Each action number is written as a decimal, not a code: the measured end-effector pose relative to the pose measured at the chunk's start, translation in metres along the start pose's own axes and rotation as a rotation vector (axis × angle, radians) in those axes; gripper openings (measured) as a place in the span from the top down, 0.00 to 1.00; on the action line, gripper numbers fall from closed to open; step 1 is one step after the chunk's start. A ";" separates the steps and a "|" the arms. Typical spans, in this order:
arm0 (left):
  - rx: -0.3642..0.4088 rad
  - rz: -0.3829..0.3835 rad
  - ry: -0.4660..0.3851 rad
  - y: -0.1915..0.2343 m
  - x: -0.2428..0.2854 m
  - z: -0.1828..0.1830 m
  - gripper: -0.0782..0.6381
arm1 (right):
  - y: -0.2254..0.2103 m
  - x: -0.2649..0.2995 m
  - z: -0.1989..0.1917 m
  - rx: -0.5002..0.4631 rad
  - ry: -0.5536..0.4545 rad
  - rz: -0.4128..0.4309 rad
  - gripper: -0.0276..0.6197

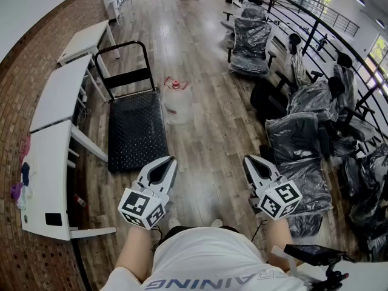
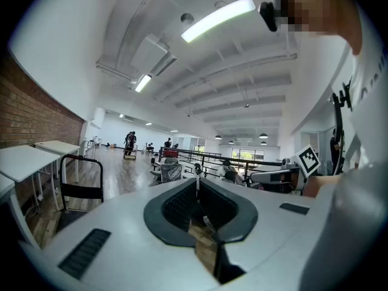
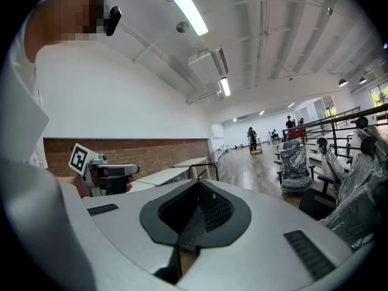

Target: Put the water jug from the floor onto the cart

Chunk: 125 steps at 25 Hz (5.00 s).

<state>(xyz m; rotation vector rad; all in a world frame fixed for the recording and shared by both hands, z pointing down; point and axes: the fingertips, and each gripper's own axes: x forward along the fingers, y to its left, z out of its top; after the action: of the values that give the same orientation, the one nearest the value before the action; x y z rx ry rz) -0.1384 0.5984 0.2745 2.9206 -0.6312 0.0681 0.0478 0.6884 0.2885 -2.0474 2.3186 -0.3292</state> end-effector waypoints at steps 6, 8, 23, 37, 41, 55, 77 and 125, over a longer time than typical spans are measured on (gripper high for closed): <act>0.004 0.020 0.008 -0.025 0.016 -0.006 0.87 | -0.027 -0.017 -0.004 0.010 0.001 0.018 0.95; 0.016 0.035 0.014 -0.035 0.021 -0.009 0.87 | -0.037 -0.024 -0.006 0.014 0.002 0.029 0.95; 0.076 0.017 0.082 -0.046 0.076 -0.008 0.87 | -0.099 -0.037 -0.031 0.113 0.000 -0.029 0.95; -0.015 0.003 0.102 0.069 0.162 -0.022 0.87 | -0.146 0.087 -0.022 0.089 0.082 -0.075 0.95; -0.018 0.025 0.119 0.118 0.178 -0.023 0.87 | -0.148 0.147 -0.009 0.064 0.107 -0.048 0.95; -0.080 0.112 0.161 0.255 0.202 -0.030 0.87 | -0.138 0.292 -0.008 0.054 0.178 0.028 0.95; -0.057 0.361 0.092 0.344 0.372 0.030 0.87 | -0.286 0.492 0.048 0.081 0.181 0.315 0.95; -0.307 0.760 0.134 0.630 0.398 -0.047 0.87 | -0.251 0.887 -0.059 -0.290 0.507 0.693 0.72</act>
<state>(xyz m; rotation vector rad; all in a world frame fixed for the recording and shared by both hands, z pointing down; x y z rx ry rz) -0.0371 -0.1230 0.4394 2.2144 -1.5226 0.2232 0.1656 -0.2042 0.4942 -1.1746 3.3553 -0.5420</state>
